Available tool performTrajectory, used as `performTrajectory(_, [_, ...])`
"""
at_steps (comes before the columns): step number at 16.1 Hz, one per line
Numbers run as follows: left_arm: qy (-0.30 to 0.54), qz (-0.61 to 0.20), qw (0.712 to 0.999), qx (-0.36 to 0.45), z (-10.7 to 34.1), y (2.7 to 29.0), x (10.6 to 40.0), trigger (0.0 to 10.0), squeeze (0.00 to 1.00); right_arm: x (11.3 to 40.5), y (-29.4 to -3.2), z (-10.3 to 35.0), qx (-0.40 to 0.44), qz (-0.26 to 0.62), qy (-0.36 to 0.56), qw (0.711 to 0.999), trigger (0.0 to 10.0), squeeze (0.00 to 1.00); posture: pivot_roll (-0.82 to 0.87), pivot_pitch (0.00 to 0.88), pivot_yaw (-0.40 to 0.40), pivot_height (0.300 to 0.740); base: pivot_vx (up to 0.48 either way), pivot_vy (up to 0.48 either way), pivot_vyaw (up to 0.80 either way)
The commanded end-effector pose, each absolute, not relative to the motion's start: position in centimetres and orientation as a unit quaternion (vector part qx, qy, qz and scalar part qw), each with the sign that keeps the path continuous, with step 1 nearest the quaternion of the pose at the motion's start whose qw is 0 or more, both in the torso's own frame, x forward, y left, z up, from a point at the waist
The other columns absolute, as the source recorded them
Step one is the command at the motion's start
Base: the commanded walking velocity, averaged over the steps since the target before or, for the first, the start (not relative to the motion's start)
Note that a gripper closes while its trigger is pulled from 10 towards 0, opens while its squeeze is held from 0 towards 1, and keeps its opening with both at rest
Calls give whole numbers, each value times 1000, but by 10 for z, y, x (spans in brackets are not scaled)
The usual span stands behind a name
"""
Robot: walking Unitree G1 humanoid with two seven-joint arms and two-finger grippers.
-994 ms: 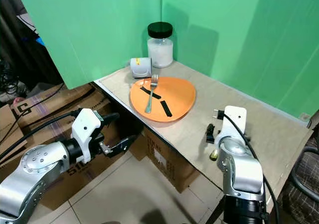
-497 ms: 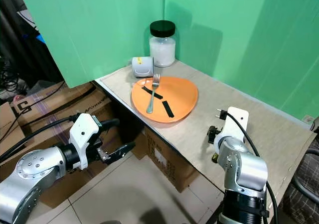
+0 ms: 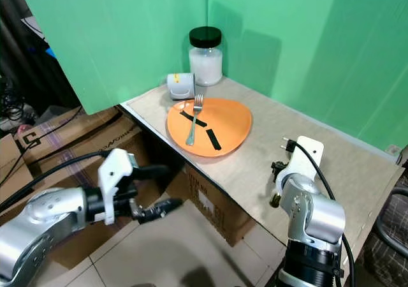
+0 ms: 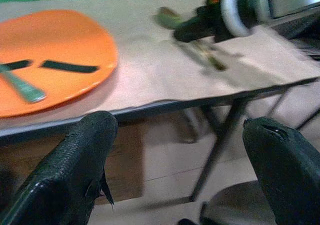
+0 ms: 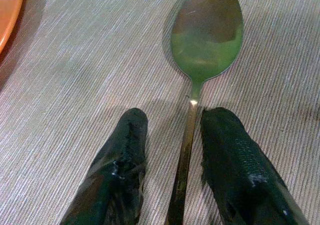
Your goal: Setting the table
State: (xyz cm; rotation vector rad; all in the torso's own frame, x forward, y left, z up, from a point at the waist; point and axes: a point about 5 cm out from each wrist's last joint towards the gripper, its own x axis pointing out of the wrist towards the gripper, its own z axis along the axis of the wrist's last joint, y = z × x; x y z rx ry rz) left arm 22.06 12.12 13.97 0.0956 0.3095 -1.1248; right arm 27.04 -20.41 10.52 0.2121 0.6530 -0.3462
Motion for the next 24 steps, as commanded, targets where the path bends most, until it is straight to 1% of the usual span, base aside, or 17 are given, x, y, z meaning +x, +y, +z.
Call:
performTrajectory(1, [159, -546, 821, 46, 138, 121, 220, 10000, 0, 268, -201, 96, 116, -163, 343, 918, 0, 0, 78, 0, 81, 740, 0, 0, 0])
performTrajectory(2, [169, -561, 809, 46, 137, 121, 220, 10000, 0, 268, -201, 95, 118, -164, 344, 917, 0, 0, 76, 0, 82, 740, 0, 0, 0])
performTrajectory(7, [185, -579, 793, 53, 135, 124, 220, 10000, 0, 267, -202, 95, 123, -167, 345, 915, 0, 0, 71, 0, 87, 740, 0, 0, 0])
performTrajectory(11, [192, -577, 792, 63, 133, 128, 224, 10000, 0, 267, -199, 94, 125, -163, 346, 915, 0, 0, 73, 0, 88, 740, 0, 0, 0])
performTrajectory(15, [189, -570, 797, 69, 133, 130, 225, 10000, 0, 268, -200, 99, 125, -161, 336, 920, 0, 0, 73, 0, 88, 740, 0, 0, 0])
performTrajectory(17, [154, -541, 823, 76, 143, 134, 231, 10000, 0, 277, -199, 132, 161, -143, 258, 942, 0, 0, 68, 0, 92, 740, 0, 0, 0])
performTrajectory(19, [129, -510, 846, 83, 149, 138, 237, 10000, 0, 280, -198, 148, 171, -127, 210, 954, 0, 0, 63, 0, 91, 740, 0, 0, 0])
performTrajectory(20, [98, -442, 887, 90, 156, 144, 243, 10000, 0, 278, -188, 174, 159, -78, 143, 974, 0, 0, 59, 0, 83, 740, 0, 0, 0])
performTrajectory(21, [84, -413, 901, 103, 158, 145, 244, 10000, 0, 275, -182, 180, 148, -55, 132, 979, 0, 0, 61, 0, 71, 740, 0, 0, 0])
performTrajectory(22, [71, -393, 909, 117, 159, 145, 246, 10000, 0, 273, -178, 183, 138, -35, 117, 983, 6314, 0, 69, 0, 62, 740, 0, 0, 0])
performTrajectory(23, [48, -351, 926, 129, 161, 144, 249, 10000, 0, 269, -171, 184, 127, -5, 98, 987, 10000, 0, 75, 0, 58, 740, 0, 0, 0])
performTrajectory(24, [31, -321, 935, 148, 163, 142, 251, 10000, 0, 266, -168, 184, 80, 8, 78, 994, 10000, 0, 83, 0, 53, 740, 0, 0, 0])
